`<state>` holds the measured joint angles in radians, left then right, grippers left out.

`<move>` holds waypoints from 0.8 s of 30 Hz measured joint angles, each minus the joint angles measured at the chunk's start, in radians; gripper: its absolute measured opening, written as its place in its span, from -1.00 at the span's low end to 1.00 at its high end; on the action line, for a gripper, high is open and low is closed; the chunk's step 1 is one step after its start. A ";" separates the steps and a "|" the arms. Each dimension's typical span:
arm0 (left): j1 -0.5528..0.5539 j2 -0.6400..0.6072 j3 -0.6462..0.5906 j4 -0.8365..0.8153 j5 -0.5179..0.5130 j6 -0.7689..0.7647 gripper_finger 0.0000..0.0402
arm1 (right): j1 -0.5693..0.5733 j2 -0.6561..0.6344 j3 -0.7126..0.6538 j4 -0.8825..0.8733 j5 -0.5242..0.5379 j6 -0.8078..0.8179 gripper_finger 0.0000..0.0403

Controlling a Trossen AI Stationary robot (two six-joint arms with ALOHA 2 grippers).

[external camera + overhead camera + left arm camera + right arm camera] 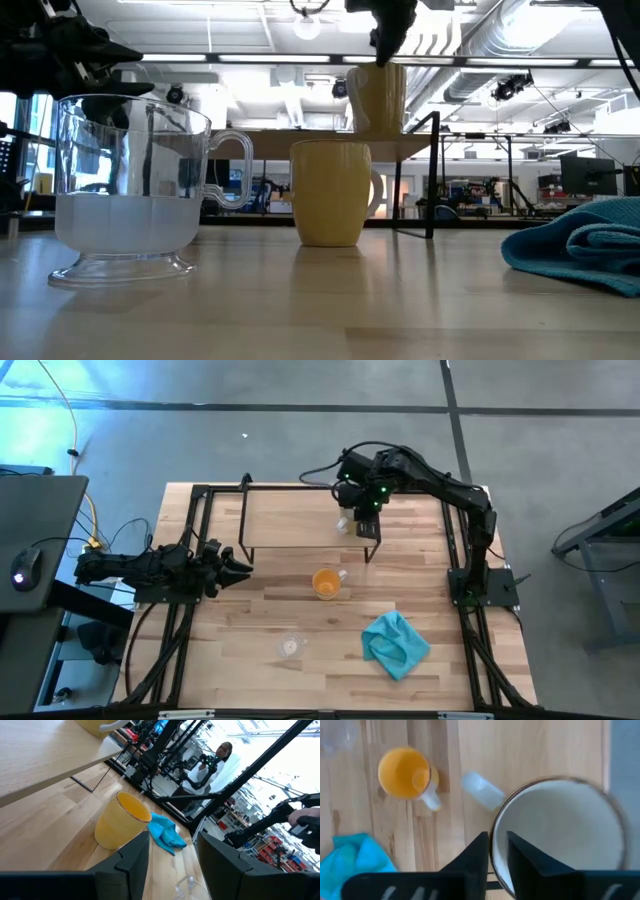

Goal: Stack small to large cups/mugs on shelf
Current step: Put the white mug on the shelf

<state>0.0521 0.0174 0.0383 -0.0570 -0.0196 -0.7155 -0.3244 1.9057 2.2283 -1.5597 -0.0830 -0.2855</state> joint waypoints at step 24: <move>0.000 0.000 0.000 0.000 0.000 0.005 -0.23 | 0.005 -0.005 0.016 0.136 -0.059 0.495 -0.56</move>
<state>0.0521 0.0174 0.0380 -0.0570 -0.0196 -0.7107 -0.3199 1.9003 2.2444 -1.4238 -0.1420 0.2095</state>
